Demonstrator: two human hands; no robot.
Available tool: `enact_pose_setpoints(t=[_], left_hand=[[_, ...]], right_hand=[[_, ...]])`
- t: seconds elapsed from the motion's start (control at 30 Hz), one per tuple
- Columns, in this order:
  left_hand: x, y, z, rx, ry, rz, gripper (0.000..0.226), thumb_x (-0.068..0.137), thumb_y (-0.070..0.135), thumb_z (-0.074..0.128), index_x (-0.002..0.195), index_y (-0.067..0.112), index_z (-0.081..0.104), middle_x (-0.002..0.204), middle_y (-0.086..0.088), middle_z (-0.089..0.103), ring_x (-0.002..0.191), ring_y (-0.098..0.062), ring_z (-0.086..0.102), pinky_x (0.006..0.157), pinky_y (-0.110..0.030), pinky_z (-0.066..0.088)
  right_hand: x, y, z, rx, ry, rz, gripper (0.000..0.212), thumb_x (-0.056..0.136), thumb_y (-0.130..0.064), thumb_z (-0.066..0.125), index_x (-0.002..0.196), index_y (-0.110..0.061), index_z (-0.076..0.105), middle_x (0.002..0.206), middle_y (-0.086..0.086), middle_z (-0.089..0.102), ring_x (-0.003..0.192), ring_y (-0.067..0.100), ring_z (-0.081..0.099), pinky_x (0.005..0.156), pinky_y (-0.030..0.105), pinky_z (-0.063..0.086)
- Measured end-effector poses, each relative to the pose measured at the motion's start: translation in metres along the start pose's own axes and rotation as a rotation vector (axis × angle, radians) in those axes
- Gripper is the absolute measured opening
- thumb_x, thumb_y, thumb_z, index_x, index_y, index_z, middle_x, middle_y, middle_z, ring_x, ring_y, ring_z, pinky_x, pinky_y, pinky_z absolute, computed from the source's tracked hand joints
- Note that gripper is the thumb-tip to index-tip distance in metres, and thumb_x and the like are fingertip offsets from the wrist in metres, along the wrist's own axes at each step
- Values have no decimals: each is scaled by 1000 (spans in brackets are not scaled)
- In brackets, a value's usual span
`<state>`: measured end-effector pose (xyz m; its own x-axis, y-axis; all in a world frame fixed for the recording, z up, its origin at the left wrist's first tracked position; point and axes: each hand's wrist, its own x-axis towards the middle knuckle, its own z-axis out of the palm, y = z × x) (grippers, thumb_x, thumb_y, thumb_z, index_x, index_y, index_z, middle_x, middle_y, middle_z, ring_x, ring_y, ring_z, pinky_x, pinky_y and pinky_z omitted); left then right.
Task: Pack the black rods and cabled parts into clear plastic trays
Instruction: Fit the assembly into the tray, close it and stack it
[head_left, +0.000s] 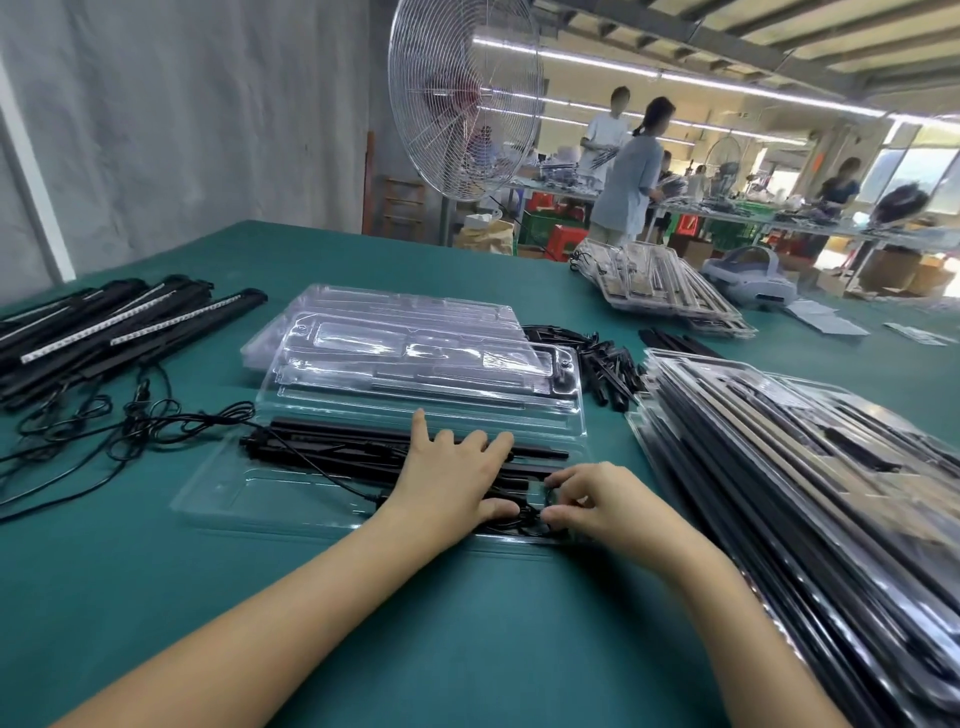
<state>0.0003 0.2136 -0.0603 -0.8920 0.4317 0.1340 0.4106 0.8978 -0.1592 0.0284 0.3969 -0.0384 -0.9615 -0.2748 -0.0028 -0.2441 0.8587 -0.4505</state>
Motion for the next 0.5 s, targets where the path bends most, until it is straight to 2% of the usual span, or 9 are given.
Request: enact_pose_setpoints(t=[0.07, 0.13, 0.2, 0.27, 0.33, 0.43, 0.5], left_hand=[[0, -1, 1, -1, -3, -2, 78, 86, 71, 36, 146, 25, 16, 137, -1, 47, 118, -33, 50, 109, -64, 9], [0, -1, 2, -4, 1, -3, 78, 85, 71, 35, 145, 26, 17, 137, -1, 46, 118, -33, 50, 109, -63, 10], [0, -1, 1, -12, 2, -5, 78, 85, 71, 36, 146, 26, 17, 138, 0, 46, 119, -32, 49, 109, -62, 10], [0, -1, 1, -14, 3, -5, 79, 85, 72, 36, 146, 26, 17, 138, 0, 46, 120, -33, 49, 109, -62, 10], [0, -2, 0, -18, 6, -1, 78, 85, 72, 36, 145, 26, 18, 137, 0, 47, 121, -32, 47, 109, -61, 12], [-1, -4, -2, -49, 52, 20, 71, 85, 71, 37, 139, 27, 27, 131, 1, 50, 121, -27, 43, 104, -51, 23], [-2, -5, -1, -84, 128, 64, 59, 85, 69, 39, 126, 26, 40, 120, 2, 53, 116, -22, 42, 95, -40, 28]], right_hand=[[0, 0, 0, 18, 35, 39, 27, 82, -28, 70, 72, -3, 69, 100, 9, 67, 91, 17, 60, 73, 25, 39], [-2, 0, 2, 93, 102, 100, 21, 76, -27, 76, 67, -14, 62, 85, 3, 66, 71, 9, 56, 64, 22, 40], [-3, 0, 4, 207, 168, 158, 29, 70, -23, 82, 73, -19, 53, 73, -4, 60, 60, 4, 50, 53, 14, 39], [-2, 0, 5, 227, 189, 189, 27, 69, -20, 83, 82, -18, 60, 73, -5, 59, 58, 3, 51, 48, 6, 38], [0, -2, 6, 121, 184, 207, 22, 70, -24, 82, 86, -16, 69, 73, -5, 62, 60, 0, 53, 49, 4, 36], [2, -5, 9, 29, 178, 214, 15, 73, -25, 80, 80, -15, 71, 74, -2, 64, 66, 6, 55, 51, 5, 33], [1, -5, 10, 34, 171, 210, 15, 74, -24, 78, 71, -20, 64, 70, -5, 60, 62, 4, 52, 48, 6, 32]])
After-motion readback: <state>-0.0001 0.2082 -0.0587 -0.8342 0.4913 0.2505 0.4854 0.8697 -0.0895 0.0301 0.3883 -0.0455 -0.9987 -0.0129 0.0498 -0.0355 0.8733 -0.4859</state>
